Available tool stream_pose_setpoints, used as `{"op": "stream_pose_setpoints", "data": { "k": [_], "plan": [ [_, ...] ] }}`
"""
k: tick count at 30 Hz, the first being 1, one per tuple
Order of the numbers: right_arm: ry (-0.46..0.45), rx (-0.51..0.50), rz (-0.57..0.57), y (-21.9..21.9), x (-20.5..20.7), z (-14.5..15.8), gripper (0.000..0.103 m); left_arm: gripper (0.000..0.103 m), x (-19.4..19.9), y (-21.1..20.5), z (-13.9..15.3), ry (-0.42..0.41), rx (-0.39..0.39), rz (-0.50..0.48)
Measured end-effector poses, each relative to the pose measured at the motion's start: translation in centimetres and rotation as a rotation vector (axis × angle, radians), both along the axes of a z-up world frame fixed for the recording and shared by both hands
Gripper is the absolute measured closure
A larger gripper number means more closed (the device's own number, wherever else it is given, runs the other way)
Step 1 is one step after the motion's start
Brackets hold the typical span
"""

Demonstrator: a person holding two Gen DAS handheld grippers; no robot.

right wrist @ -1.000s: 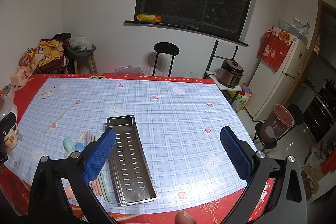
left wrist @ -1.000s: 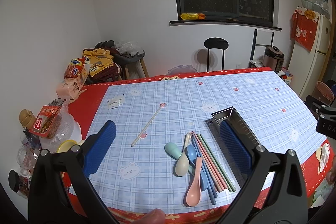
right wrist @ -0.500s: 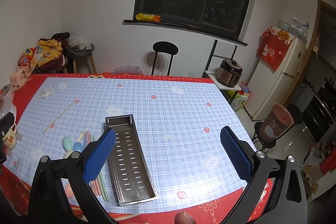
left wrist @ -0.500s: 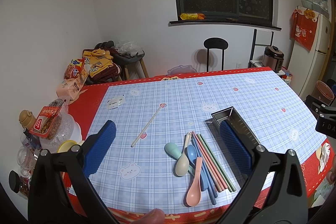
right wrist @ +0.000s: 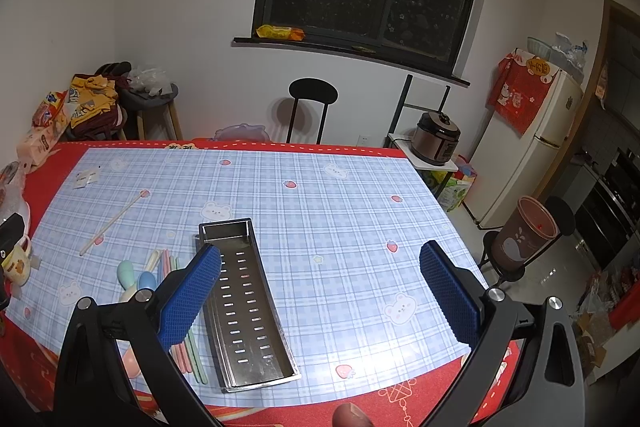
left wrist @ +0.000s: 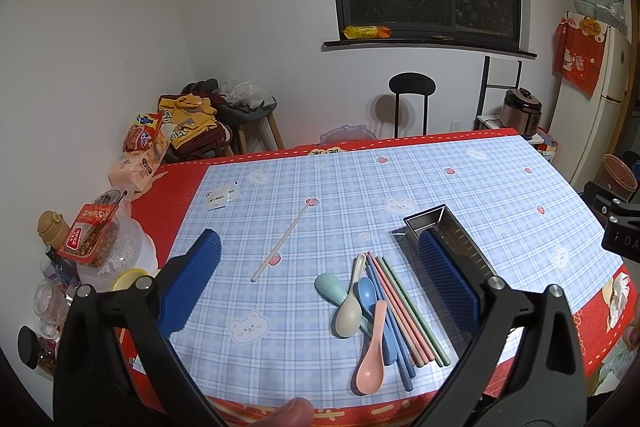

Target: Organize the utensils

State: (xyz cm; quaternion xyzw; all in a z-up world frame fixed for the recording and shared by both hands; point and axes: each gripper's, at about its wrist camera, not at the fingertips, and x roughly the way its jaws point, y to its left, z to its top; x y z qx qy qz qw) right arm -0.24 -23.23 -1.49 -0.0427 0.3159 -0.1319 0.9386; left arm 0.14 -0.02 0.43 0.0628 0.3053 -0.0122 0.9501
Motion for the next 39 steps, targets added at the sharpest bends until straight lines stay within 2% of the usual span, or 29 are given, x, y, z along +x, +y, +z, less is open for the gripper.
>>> {"op": "stream_pose_setpoints", "data": {
  "k": [30,39],
  "plan": [
    [0.004,0.003,-0.003,-0.2,0.13,0.01,0.006,0.006,0.05,0.1,0.08,-0.001,0.005,0.003],
    [0.015,0.018,0.005,-0.16,0.13,-0.31,0.006,0.006,0.13,0.15,-0.4,0.014,-0.014,-0.003]
  ]
}}
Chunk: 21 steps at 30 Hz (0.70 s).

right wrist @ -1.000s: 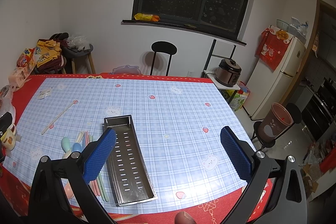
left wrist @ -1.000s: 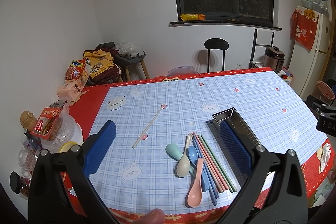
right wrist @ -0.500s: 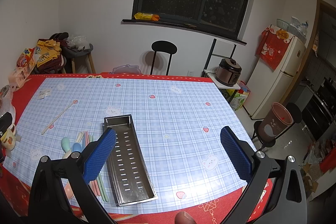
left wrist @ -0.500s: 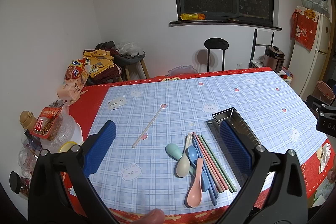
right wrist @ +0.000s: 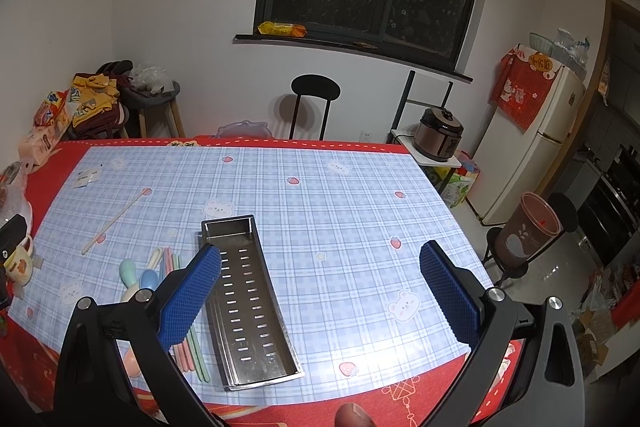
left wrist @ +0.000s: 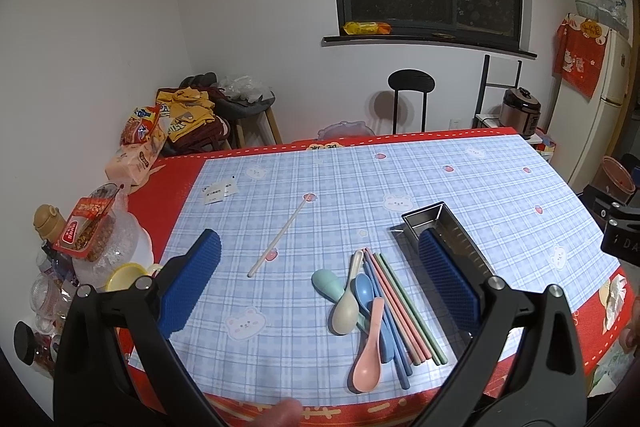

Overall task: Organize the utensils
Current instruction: 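Move the left tool to the pink spoon while the right tool approaches the blue spoon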

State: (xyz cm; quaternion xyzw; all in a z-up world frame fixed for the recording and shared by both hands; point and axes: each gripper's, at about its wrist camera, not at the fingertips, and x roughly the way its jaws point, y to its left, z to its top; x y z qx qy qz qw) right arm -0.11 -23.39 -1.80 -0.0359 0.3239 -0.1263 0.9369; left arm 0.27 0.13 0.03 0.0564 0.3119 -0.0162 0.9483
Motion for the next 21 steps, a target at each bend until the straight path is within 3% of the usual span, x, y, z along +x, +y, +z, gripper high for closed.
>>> {"op": "stream_pose_setpoints", "data": {
  "k": [9,15,17,21],
  "plan": [
    [0.019,0.043,0.03,0.0,0.2,-0.4,0.006,0.006,0.4,-0.1,-0.5,0.049,-0.062,-0.084],
    [0.051,0.137,0.118,0.0,1.2,-1.1,0.006,0.006,1.8,1.4,-1.7,0.127,-0.147,-0.112],
    [0.079,0.143,0.156,0.4,1.9,-1.9,0.006,0.006,2.2,1.6,-2.3,0.135,-0.144,-0.121],
    [0.147,0.16,0.25,1.8,3.7,-4.1,0.006,0.006,2.7,1.7,-4.3,0.128,-0.059,-0.125]
  ]
}}
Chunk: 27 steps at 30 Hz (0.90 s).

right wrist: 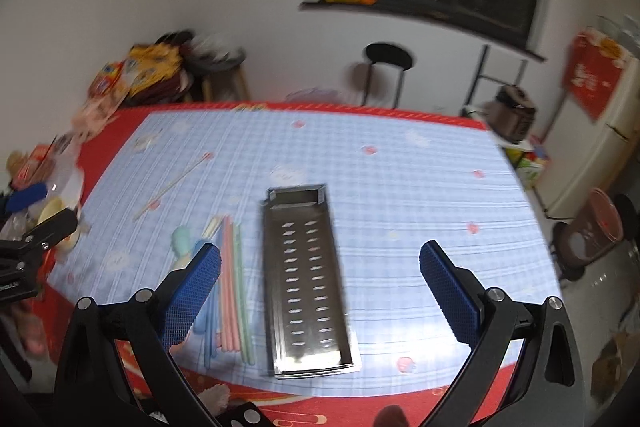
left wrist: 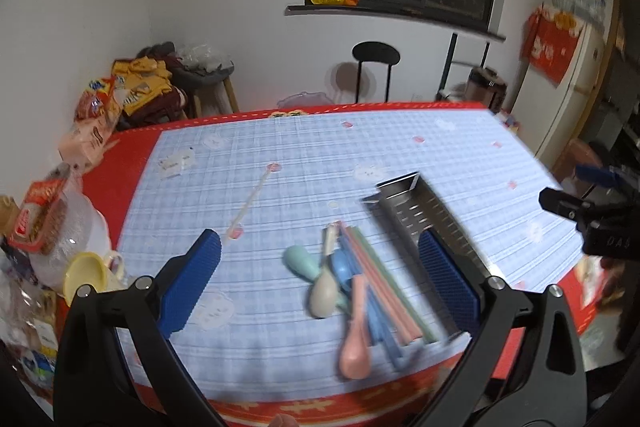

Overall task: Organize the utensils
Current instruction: 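Move the left tool to the pink spoon while the right tool approaches the blue spoon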

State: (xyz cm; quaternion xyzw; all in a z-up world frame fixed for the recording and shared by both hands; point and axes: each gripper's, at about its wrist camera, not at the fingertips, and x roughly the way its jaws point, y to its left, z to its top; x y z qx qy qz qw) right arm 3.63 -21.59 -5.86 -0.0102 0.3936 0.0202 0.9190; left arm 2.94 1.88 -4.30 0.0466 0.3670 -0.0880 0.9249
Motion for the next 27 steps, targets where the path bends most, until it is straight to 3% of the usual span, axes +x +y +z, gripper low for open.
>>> {"op": "stream_pose_setpoints", "data": {
  "k": [10,15,22,27],
  "plan": [
    [0.099,0.07,0.154,3.5,3.7,-5.3,0.006,0.006,1.8,2.0,-7.1,0.145,0.036,0.007],
    [0.156,0.079,0.186,5.0,4.5,-7.6,0.006,0.006,2.6,3.0,-11.0,0.274,-0.037,-0.016],
    [0.21,0.1,0.184,5.9,3.9,-9.6,0.006,0.006,2.5,2.3,-14.1,0.335,-0.009,-0.084],
    [0.26,0.114,0.226,6.6,3.5,-11.0,0.006,0.007,2.2,2.2,-15.6,0.398,-0.093,-0.131]
  ]
}}
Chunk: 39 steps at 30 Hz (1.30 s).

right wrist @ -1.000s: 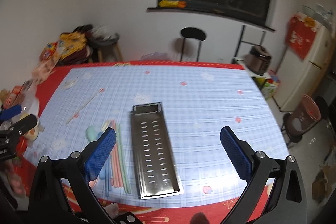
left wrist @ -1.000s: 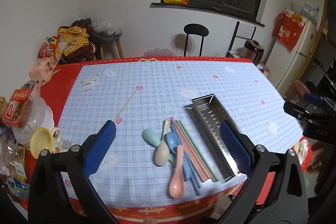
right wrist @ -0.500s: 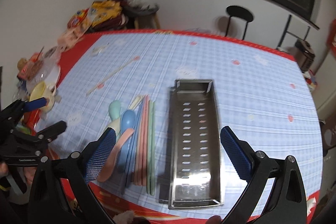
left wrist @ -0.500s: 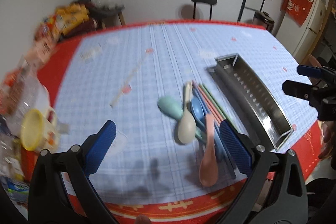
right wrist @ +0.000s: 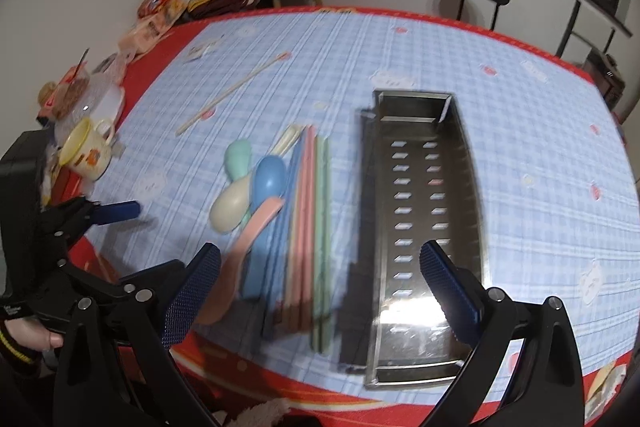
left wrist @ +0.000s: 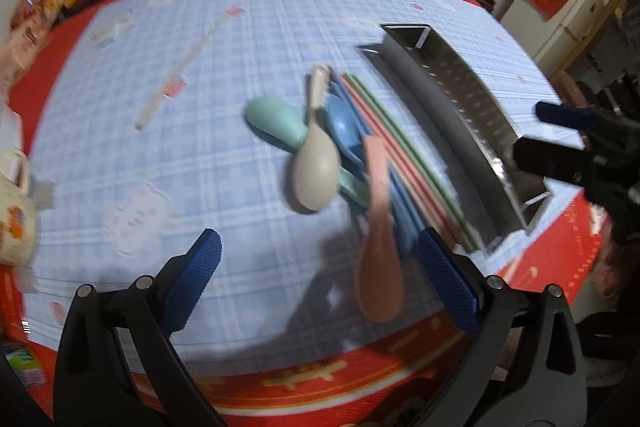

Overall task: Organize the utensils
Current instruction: 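Move the left tool to the pink spoon while the right tool approaches the blue spoon, then grasp the pink spoon with the left tool while the right tool grasps the blue spoon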

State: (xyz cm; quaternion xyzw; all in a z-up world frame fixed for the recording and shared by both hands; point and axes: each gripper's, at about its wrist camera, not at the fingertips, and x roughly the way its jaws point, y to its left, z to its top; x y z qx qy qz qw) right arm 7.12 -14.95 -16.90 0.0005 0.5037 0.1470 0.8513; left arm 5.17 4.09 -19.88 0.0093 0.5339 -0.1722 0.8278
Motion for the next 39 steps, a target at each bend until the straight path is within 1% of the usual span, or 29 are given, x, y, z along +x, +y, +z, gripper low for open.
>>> {"op": "stream_pose_setpoints", "data": {
  "k": [1,2,3,5,7,9,10,12,14,15,18,20,25,30,37,38,39],
  "plan": [
    [0.005,0.001,0.008,0.1,-0.1,-0.2,0.006,0.008,-0.1,-0.1,-0.2,0.007,-0.019,-0.011],
    [0.008,0.001,0.021,0.3,-0.3,-0.3,0.006,0.012,-0.2,-0.3,-0.4,0.013,-0.042,-0.027],
    [0.009,0.005,0.029,0.3,-0.3,-0.4,0.006,0.023,-0.1,-0.4,-0.6,0.022,-0.063,-0.042],
    [0.012,0.028,0.025,0.1,-0.3,-0.3,0.007,0.037,0.0,-0.5,-1.2,0.052,-0.095,-0.067],
    [0.019,0.068,0.021,-0.2,-0.2,-0.3,0.012,0.042,0.3,-0.7,-1.6,0.072,-0.121,-0.079],
    [0.035,0.092,0.035,-0.2,-0.1,-0.5,0.023,0.052,0.5,-0.7,-1.8,0.085,-0.16,-0.091],
    [0.042,0.097,0.04,-0.1,-0.1,-0.6,0.027,0.053,0.6,-0.8,-1.9,0.09,-0.175,-0.098],
    [0.066,0.115,0.052,0.2,0.0,-0.9,0.04,0.058,0.8,-0.9,-2.3,0.1,-0.194,-0.112],
    [0.092,0.135,0.058,0.3,0.2,-1.3,0.048,0.064,1.0,-1.3,-2.8,0.112,-0.197,-0.134],
    [0.101,0.138,0.058,0.4,0.1,-1.5,0.053,0.066,1.1,-1.4,-3.1,0.116,-0.19,-0.142],
    [0.11,0.134,0.062,0.7,0.2,-1.6,0.059,0.07,1.4,-1.9,-3.9,0.129,-0.168,-0.165],
    [0.112,0.126,0.067,0.9,0.3,-1.7,0.059,0.073,1.7,-2.1,-4.5,0.143,-0.169,-0.17],
    [0.121,0.115,0.07,1.0,0.3,-1.7,0.059,0.073,2.2,-2.3,-5.7,0.17,-0.176,-0.173],
    [0.131,0.112,0.066,0.9,0.5,-1.9,0.059,0.073,2.2,-2.6,-5.6,0.159,-0.173,-0.192],
    [0.143,0.109,0.068,1.0,0.4,-2.2,0.06,0.073,2.5,-3.2,-5.7,0.169,-0.206,-0.216],
    [0.145,0.11,0.068,1.0,0.4,-2.2,0.062,0.075,2.6,-3.2,-5.8,0.172,-0.213,-0.211],
    [0.147,0.11,0.067,1.0,0.4,-2.3,0.062,0.081,2.7,-3.2,-5.9,0.174,-0.212,-0.206]
  ]
}}
